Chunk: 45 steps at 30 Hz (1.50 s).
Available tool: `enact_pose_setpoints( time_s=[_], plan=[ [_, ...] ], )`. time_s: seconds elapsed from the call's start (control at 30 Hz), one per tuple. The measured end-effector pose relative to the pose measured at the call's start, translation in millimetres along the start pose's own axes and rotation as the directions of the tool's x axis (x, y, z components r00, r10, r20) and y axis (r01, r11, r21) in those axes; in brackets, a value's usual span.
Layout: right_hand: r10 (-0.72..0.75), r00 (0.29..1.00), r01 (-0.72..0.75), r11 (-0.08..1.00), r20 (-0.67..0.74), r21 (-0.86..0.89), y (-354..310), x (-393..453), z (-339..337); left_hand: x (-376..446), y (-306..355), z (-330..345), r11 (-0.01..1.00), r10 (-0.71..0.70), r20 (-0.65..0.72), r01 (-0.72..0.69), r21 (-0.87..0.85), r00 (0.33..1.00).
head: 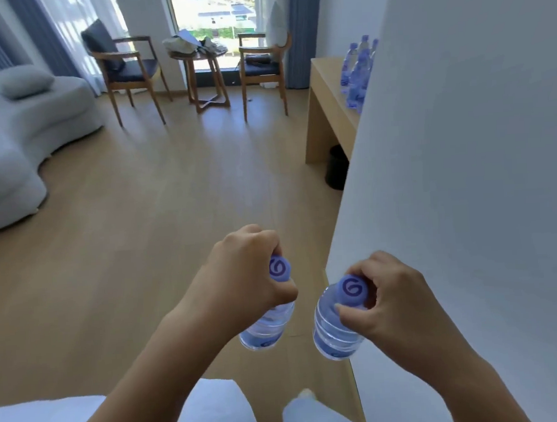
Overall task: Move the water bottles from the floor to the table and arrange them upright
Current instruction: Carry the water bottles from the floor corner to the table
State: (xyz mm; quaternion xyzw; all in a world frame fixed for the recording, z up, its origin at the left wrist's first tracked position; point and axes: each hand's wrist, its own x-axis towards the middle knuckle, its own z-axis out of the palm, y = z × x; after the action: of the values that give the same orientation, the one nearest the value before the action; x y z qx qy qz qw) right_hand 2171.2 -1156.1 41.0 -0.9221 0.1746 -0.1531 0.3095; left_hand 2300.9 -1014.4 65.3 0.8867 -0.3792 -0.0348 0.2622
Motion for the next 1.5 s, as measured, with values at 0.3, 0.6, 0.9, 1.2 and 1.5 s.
enact_pose_setpoints(
  time_s=[0.3,0.6,0.9,1.2,1.5],
  plan=[
    [-0.041,0.997,0.042,0.999,0.062,-0.027,10,142,35,114,-57,7,0.998,-0.056,-0.059,0.055,-0.029,0.997],
    [-0.042,0.993,0.049,0.997,0.111,-0.063,30,298,58,259,-103,12,0.994,-0.102,-0.044,0.104,0.035,0.994],
    [-0.015,0.997,0.021,0.998,0.082,-0.068,50,433,73,393,-147,7,0.996,-0.094,-0.026,0.094,-0.001,0.995],
    [0.179,0.983,-0.18,0.982,-0.038,-0.051,74,576,99,567,-204,2,0.997,0.073,0.082,-0.07,-0.034,0.994],
    [0.315,0.924,-0.33,0.943,-0.218,-0.035,100,703,87,735,-216,5,0.956,0.292,0.183,-0.293,-0.022,0.939]
  ],
)
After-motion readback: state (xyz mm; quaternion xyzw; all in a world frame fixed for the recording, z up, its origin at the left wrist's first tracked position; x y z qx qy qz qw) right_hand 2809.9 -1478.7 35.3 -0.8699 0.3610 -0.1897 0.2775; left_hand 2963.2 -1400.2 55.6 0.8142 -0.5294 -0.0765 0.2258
